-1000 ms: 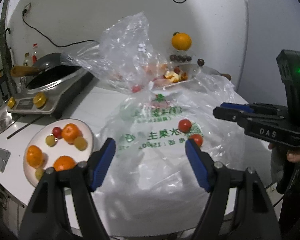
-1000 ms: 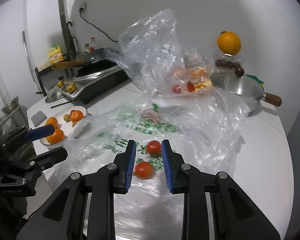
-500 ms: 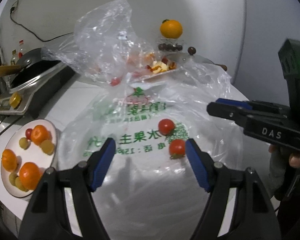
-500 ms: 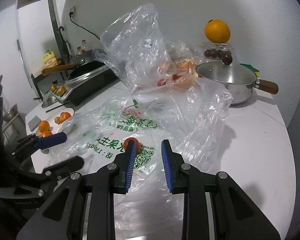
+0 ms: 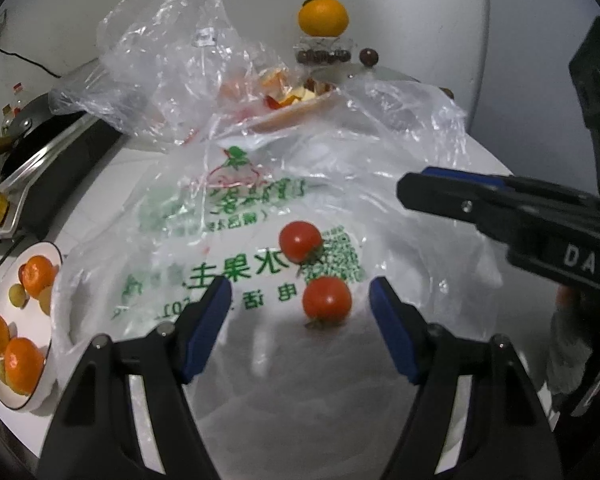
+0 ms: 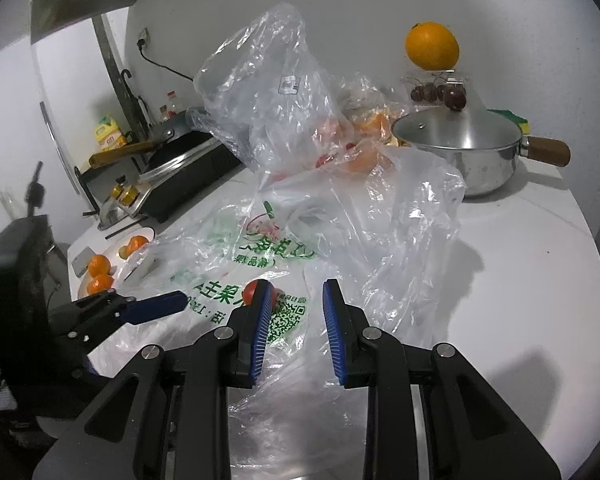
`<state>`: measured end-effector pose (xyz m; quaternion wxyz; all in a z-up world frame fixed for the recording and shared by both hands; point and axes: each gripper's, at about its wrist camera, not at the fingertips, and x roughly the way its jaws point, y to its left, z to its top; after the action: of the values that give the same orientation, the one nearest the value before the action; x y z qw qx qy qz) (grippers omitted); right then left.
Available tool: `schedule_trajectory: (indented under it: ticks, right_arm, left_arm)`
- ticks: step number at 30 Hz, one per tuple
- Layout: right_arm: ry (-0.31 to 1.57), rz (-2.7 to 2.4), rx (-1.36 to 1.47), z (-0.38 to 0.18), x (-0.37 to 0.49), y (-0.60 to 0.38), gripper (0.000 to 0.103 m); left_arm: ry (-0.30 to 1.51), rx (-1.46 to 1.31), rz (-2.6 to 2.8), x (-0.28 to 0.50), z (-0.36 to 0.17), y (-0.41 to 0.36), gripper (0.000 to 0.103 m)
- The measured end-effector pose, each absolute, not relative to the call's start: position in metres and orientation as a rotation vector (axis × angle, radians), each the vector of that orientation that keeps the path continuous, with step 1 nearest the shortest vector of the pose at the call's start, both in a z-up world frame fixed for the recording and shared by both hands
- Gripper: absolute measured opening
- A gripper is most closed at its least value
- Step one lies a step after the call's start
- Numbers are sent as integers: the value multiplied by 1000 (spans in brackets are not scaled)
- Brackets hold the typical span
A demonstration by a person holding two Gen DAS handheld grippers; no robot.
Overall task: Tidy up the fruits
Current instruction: 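Grasp a red cherry tomato on the bag with the left gripper, then grasp another cherry tomato with the right gripper while the left gripper holds its tomato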
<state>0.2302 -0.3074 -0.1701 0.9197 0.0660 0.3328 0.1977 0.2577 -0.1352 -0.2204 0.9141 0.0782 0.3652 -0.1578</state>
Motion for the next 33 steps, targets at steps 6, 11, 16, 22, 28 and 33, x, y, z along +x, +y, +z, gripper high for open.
schedule_trajectory:
  ticks: [6, 11, 16, 22, 28, 33]
  right_arm:
    - [692, 413, 138, -171, 232, -308, 28]
    - [692, 418, 140, -170, 232, -308, 37]
    - [694, 421, 146, -171, 233, -309, 37]
    - [716, 415, 142, -174, 235, -307, 37]
    - [734, 402, 139, -176, 238, -305, 37]
    - [746, 387, 118, -177, 241, -300, 37]
  left_arm:
    - [770, 188, -348, 261, -226, -148, 58]
    - [797, 202, -346, 268, -229, -152, 44]
    - [812, 210, -360, 269, -233, -154, 35]
    - [807, 213, -376, 267, -233, -155, 29]
    - [809, 193, -402, 265, -232, -153, 28]
    - [792, 181, -436, 261, -229, -147, 28]
